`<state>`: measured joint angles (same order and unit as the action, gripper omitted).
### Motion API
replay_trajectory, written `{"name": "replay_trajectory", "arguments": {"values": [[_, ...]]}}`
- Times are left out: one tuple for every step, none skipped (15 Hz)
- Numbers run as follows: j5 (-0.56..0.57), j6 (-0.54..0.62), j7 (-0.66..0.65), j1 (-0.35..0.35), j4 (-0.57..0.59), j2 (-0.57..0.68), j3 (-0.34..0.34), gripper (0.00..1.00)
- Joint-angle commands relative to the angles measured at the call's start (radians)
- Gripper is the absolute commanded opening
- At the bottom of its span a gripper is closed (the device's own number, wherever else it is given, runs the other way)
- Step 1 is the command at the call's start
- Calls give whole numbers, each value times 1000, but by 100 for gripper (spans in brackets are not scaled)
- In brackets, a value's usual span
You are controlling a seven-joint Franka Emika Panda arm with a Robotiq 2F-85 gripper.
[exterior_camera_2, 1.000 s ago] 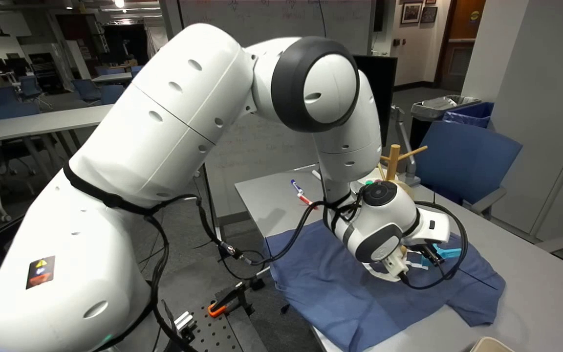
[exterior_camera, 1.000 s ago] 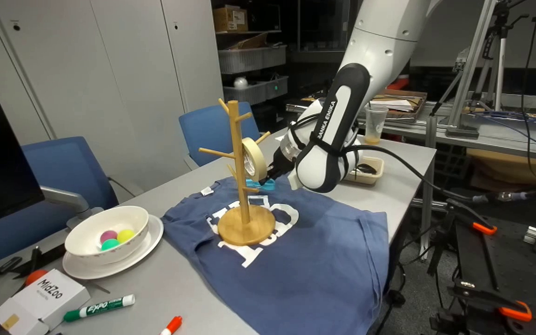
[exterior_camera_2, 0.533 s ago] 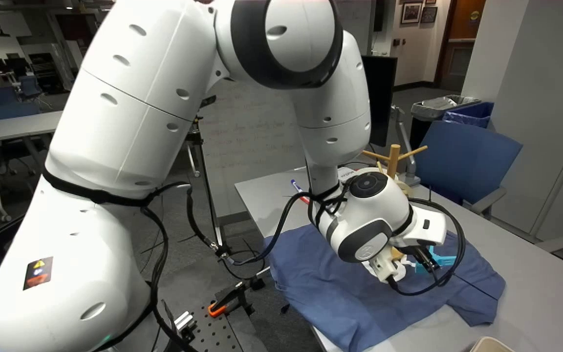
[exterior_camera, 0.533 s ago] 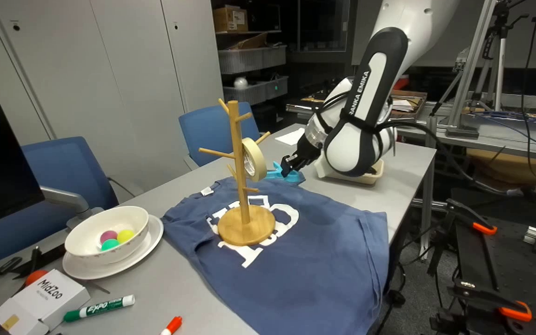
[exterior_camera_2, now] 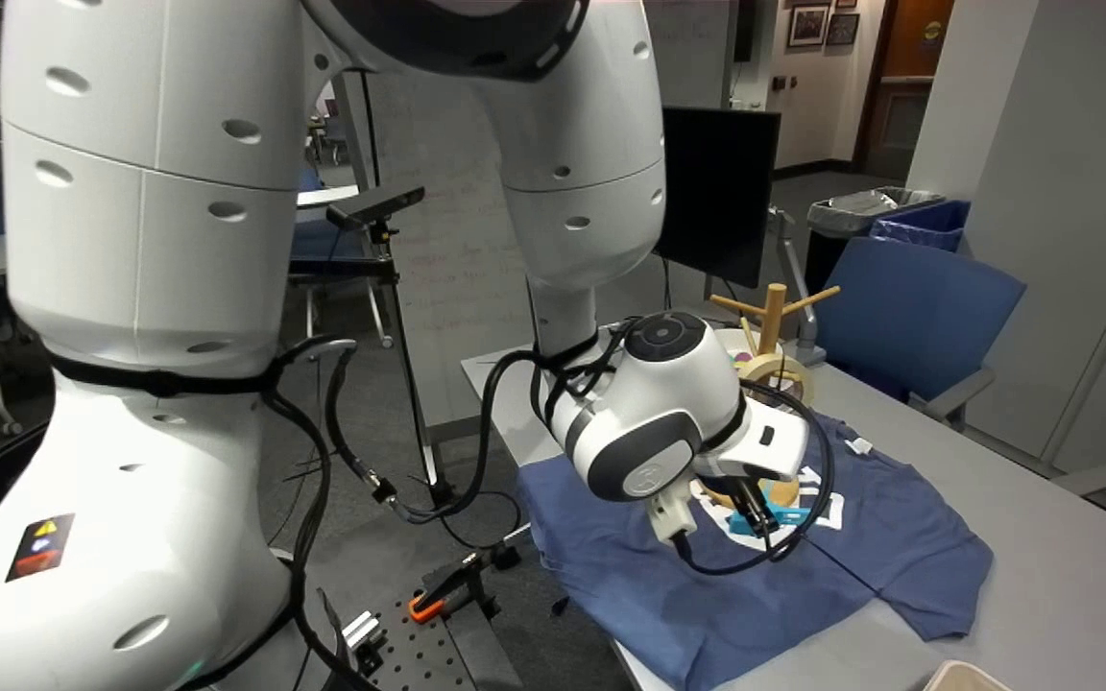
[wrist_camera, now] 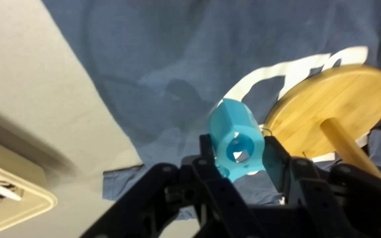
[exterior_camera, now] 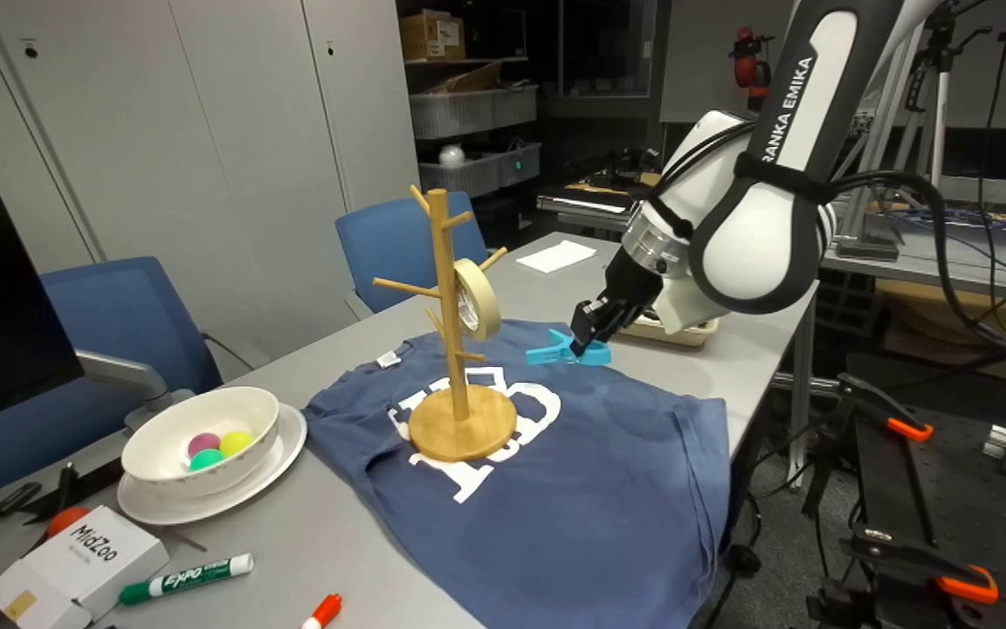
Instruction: Hang the blue peg on the opposite side of the wooden rack
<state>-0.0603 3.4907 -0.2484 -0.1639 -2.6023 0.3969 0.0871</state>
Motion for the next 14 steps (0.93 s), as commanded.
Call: {"name": "replay_trajectory", "arguments": {"values": [[98, -79, -107, -140, -82, -73, 169, 17], [119, -89, -126, -173, -86, -66, 212, 17], [137, -99, -142, -208, -88, -56, 255, 17], [148, -108, -153, -239, -87, -45, 294, 17], [155, -110, -160, -265, -86, -34, 327, 17], [155, -109, -159, -283, -82, -22, 353, 17], [151, -107, -154, -297, -76, -12, 371, 17], [147, -100, -150, -306, -67, -2, 385, 17], [146, -96, -147, -315, -58, 9, 398, 17], [145, -88, -144, -319, -49, 21, 406, 17], [144, -83, -141, -321, -43, 28, 412, 17], [140, -73, -134, -313, -37, 35, 410, 17], [139, -65, -130, -307, -31, 44, 410, 17], [140, -62, -130, -306, -25, 55, 415, 17]]}}
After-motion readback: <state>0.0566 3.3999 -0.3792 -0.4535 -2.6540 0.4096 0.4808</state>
